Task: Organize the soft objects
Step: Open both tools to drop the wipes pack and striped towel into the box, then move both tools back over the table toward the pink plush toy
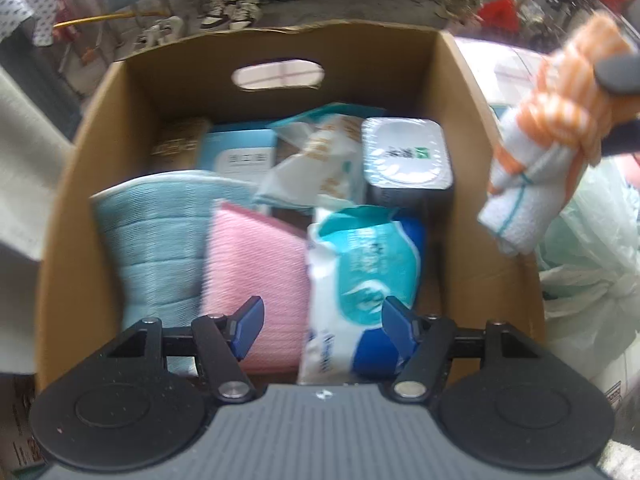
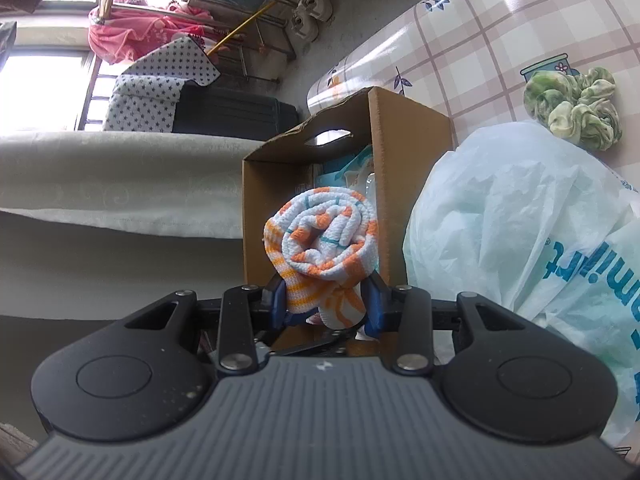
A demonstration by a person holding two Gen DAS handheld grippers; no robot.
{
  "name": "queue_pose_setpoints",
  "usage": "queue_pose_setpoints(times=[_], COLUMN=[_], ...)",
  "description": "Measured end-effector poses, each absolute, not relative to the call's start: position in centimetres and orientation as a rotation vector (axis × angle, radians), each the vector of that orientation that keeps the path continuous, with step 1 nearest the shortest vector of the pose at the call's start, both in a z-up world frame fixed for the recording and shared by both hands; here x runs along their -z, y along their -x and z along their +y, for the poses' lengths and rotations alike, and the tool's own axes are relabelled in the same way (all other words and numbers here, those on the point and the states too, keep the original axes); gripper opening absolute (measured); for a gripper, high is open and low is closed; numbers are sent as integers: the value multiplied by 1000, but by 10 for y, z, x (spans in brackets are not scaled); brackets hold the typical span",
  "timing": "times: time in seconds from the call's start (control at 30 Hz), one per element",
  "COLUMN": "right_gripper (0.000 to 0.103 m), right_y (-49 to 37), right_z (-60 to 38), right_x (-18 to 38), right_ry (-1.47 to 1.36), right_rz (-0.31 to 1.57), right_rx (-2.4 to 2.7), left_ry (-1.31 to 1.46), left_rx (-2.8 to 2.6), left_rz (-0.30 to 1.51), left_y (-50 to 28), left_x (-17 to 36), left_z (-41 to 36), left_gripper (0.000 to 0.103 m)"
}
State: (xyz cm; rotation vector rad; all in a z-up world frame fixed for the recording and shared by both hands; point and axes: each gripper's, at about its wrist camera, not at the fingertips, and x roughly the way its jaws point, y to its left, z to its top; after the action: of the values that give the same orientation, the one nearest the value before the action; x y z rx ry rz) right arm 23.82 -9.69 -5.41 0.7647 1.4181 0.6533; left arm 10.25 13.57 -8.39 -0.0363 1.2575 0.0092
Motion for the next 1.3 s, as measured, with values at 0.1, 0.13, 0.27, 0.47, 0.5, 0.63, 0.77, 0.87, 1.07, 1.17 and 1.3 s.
queue_pose_setpoints(times=[0.1, 0.13, 0.27, 0.47, 0.5, 0.63, 0.77, 0.87, 1.07, 1.17, 1.3], right_gripper=[37, 37, 37, 38, 39, 46, 56, 56, 55, 54, 54], right_y=[-238, -238, -235, -226, -224, -220, -221, -223, -222, -221, -218], right_z=[-91, -87, -68, -22, -13, 6, 2, -8, -37, -51, -71], right_x=[51, 51, 51, 58, 61, 64, 62, 61, 49, 47, 50], right_ry=[-732, -712, -614, -406, -352, -226, -238, -254, -416, -474, -525], right_rz=[1442, 1458, 1532, 1681, 1705, 1726, 1716, 1705, 1618, 1593, 1579], right_rx=[-669, -672, -696, -732, -723, -686, -651, -621, -606, -581, -550], left_ry=[77, 92, 160, 221, 227, 228, 229, 240, 264, 384, 555], left_rx=[-59, -75, -121, -129, -120, -74, -35, -13, 77, 132, 175], left_rz=[1255, 1250, 1242, 1249, 1253, 1274, 1277, 1268, 1219, 1228, 1271], left_y=[-93, -90, -79, -69, -67, -66, -65, -67, -80, -92, -107], left_x=[71, 66, 53, 52, 53, 62, 66, 65, 61, 67, 86], left_z=[155, 162, 182, 185, 183, 171, 158, 152, 138, 138, 141], left_gripper=[65, 65, 65, 65, 65, 65, 63, 60, 38, 32, 29])
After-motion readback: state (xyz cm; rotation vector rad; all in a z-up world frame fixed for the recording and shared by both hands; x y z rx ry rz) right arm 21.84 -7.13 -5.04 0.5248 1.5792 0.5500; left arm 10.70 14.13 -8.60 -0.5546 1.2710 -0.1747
